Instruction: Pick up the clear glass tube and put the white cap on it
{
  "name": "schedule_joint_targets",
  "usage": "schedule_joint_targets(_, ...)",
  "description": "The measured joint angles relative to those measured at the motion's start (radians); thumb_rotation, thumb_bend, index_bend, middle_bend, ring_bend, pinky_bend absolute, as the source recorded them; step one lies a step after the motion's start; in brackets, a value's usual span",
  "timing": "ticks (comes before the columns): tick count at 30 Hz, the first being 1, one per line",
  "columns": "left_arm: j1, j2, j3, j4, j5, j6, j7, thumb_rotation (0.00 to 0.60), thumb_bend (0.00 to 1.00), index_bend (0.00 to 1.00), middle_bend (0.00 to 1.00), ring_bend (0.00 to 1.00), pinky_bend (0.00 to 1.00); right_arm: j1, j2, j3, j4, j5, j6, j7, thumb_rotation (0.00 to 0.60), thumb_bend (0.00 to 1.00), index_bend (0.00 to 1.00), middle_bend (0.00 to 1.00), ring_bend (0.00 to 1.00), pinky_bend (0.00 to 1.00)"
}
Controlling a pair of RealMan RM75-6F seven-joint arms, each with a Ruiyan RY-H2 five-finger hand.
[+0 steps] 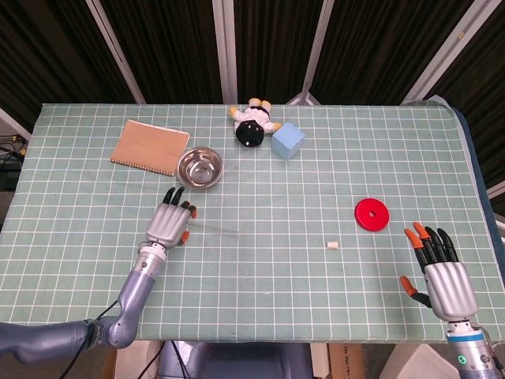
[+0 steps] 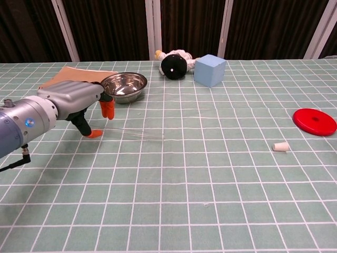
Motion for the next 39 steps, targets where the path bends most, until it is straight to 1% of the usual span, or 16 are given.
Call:
schedule_joint_targets(8,-0.038,-0.045,0.003,0.029,-0.068,0.013,0.062,0.6,0.41,0.42,0.37,0.0,0.0,0.002,0.004,0.002,-0.002,0.005,-0.004,0.014,0.6,0.32,0.0,0.0,0.0,0.0)
schedule_joint_targets(15,-0.062,-0.075,0.008,0.067,-0.098,0.026,0.077,0.6,0.41,0.42,0.38,0.0,0.0,0.002,0.005,0.001,-0.003,0.005,-0.005,0.021,0.6,0.32,0.0,0.0,0.0,0.0)
schedule_joint_targets(32,-0.079,-0.088,0.025,0.088,-0.095,0.03,0.054,0.6,0.45,0.46,0.45,0.03,0.0,0.002,0.005,0.002,-0.006,0.007,-0.004,0.023,0.6,0.32,0.0,0.0,0.0,0.0)
schedule_joint_targets(39,-0.081,-0.092,0.038,0.097,-0.096,0.031,0.051,0.6,0.46,0.46,0.45,0.03,0.0,0.001,0.005,0.002,-0.009,0.009,-0.005,0.022,0.6,0.32,0.0,0.0,0.0,0.0)
